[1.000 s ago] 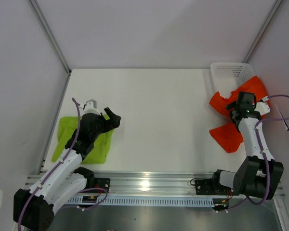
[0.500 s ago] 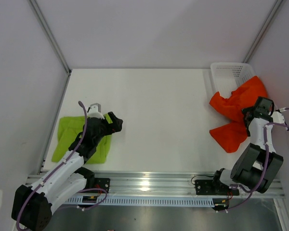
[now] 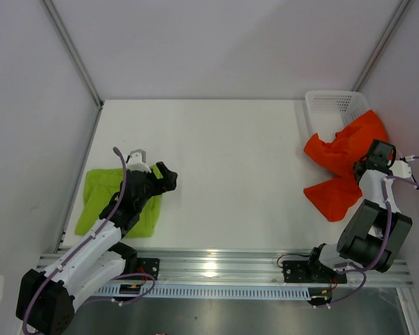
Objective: Fold and stack the shorts
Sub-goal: Grab the shorts from the pile, then move the shorts to the center of the board
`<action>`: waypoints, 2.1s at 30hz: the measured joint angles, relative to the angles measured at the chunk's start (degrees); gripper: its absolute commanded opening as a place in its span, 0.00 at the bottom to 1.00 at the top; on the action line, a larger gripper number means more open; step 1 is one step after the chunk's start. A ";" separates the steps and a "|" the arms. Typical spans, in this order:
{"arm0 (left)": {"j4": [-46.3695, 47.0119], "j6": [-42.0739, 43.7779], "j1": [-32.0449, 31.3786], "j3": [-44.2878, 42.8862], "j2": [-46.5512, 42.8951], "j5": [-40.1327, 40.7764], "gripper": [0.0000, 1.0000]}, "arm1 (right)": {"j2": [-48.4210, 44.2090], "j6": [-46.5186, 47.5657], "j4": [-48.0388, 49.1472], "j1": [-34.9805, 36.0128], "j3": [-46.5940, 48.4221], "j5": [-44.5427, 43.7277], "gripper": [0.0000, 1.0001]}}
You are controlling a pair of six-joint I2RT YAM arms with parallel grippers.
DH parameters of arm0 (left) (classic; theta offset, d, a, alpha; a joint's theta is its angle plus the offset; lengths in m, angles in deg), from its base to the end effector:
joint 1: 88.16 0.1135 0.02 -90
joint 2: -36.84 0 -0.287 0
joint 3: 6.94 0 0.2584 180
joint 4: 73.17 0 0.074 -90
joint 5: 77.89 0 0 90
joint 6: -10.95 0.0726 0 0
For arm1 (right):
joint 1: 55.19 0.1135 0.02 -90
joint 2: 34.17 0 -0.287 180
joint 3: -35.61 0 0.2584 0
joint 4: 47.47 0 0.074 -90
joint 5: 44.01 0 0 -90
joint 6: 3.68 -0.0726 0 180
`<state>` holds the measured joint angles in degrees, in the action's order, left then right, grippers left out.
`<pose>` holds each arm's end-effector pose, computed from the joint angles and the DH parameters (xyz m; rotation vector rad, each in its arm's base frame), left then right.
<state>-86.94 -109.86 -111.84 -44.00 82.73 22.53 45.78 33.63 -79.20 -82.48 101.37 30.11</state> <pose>0.1974 -0.0722 0.2240 -0.2435 1.9701 -0.4443 0.2757 -0.1646 0.2294 1.5999 1.7024 -0.1098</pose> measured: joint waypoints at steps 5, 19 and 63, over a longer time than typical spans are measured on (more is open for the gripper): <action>0.02 0.35 -0.20 0.00 -0.31 0.17 0.99 | -0.26 -0.22 0.46 -0.07 0.00 0.57 0.00; 0.07 0.92 -1.16 0.00 -0.11 0.61 0.99 | -5.64 3.76 0.63 -0.66 2.05 2.95 0.59; 0.61 2.43 -4.31 -0.04 1.95 3.69 0.99 | -20.24 0.87 8.07 1.16 36.70 37.62 0.00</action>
<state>-86.32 -107.43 -116.14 -44.05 84.68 26.22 25.54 34.51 -71.13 -81.32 138.07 67.72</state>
